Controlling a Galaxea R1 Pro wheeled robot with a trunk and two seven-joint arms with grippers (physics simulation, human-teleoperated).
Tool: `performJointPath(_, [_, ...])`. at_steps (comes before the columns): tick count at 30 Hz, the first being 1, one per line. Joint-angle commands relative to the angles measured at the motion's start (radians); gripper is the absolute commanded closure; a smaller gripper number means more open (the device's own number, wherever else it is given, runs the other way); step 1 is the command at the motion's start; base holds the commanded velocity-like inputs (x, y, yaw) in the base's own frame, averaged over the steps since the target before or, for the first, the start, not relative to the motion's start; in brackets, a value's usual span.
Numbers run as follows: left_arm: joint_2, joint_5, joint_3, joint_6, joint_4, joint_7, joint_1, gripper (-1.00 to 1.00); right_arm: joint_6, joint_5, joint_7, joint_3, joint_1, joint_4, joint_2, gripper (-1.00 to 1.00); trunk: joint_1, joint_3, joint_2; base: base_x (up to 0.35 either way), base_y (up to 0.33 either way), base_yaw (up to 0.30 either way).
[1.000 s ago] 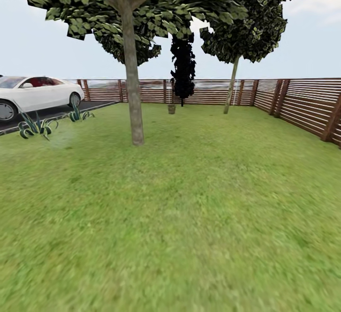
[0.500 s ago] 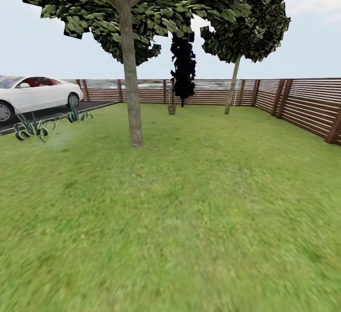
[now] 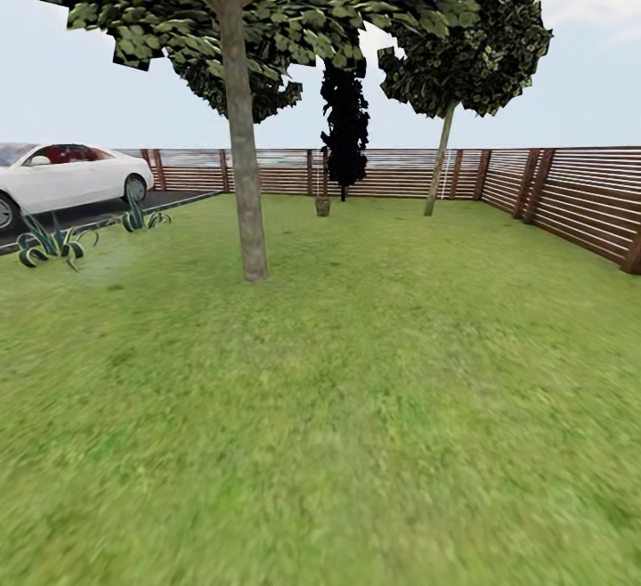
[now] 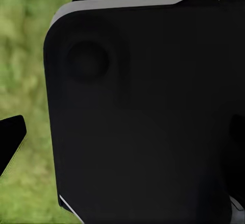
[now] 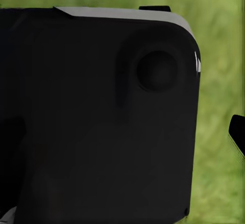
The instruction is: Take the three Easter eggs out of the wicker basket on the lawn in the garden, then place them on the lawn next to a single tree (choose any tree) so that all three eggs are next to the same tree and none are left in the basket.
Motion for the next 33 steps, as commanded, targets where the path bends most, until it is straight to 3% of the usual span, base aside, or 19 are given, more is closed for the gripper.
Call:
performJointPath(1, [0.0,0.0,0.0,0.001,-0.001,0.0,0.0,-1.0,-0.004,-0.002,0.001,0.0,-0.001,0.001,0.0,-1.0,0.001,-0.001,0.0,0.333,0.0,0.0])
performJointPath(33, [0.0,0.0,0.0,0.001,-0.001,0.0,0.0,-1.0,-0.004,-0.002,0.001,0.0,-0.001,0.001,0.0,-1.0,0.001,-0.001,0.0,0.333,0.0,0.0])
